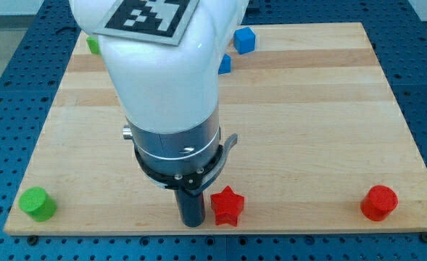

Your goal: Move your arm closer to the red star

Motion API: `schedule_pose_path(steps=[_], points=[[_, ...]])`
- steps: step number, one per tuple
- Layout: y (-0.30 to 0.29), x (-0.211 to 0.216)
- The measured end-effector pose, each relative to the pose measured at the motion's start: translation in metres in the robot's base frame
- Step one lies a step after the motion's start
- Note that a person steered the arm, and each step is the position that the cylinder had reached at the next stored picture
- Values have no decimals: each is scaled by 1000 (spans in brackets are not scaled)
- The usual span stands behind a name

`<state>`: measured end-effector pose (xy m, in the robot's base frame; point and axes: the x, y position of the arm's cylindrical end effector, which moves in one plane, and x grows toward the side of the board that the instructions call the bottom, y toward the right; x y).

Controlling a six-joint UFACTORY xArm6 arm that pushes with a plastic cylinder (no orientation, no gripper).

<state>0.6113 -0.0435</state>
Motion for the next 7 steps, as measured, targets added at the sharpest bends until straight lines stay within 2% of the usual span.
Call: schedule_pose_path(steps=[7], points=[[3, -7]])
